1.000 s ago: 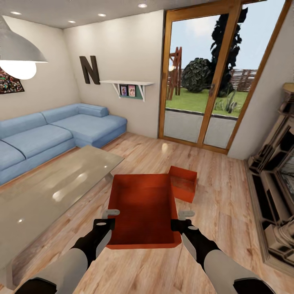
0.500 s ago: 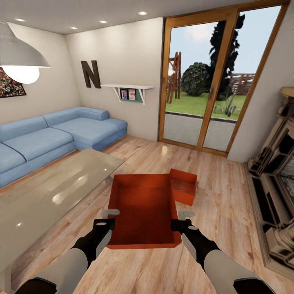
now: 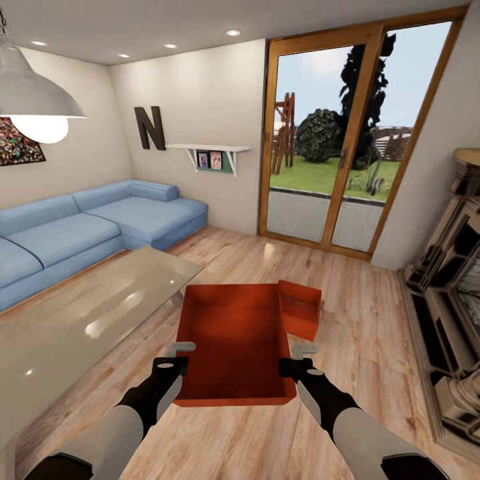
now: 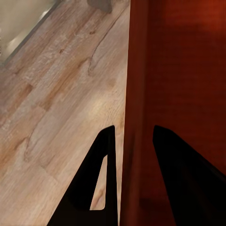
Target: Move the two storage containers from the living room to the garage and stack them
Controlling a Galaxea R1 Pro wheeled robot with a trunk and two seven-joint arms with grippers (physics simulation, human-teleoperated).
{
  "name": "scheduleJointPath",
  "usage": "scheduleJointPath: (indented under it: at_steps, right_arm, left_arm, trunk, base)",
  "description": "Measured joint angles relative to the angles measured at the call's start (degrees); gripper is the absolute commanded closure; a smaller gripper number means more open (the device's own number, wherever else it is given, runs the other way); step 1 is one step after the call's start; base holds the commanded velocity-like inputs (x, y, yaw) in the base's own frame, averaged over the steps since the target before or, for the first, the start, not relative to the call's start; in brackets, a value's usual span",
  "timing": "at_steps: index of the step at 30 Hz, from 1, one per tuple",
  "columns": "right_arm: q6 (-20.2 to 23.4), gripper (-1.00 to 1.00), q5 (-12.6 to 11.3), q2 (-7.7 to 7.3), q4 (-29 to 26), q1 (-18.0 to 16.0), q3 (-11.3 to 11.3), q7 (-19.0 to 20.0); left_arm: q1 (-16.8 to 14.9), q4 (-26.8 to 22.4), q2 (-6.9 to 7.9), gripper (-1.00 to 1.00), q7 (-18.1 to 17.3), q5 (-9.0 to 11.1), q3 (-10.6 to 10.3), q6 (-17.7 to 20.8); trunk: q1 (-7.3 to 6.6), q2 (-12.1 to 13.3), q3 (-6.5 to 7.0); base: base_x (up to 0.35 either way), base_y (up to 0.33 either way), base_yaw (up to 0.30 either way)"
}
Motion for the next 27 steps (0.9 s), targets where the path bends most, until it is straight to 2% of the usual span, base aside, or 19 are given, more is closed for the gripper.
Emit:
scheduleJointPath:
  at_steps: [27]
  right_arm:
    - [0.0,1.00,0.0,0.01,0.0,0.0,0.0,0.0]
  left_arm:
    - [0.0,0.0,0.01,1.00,0.0,0.0,0.0,0.0]
  trunk:
    - [0.00,0.0,2.48]
  base:
    - [0.000,0.000,0.000]
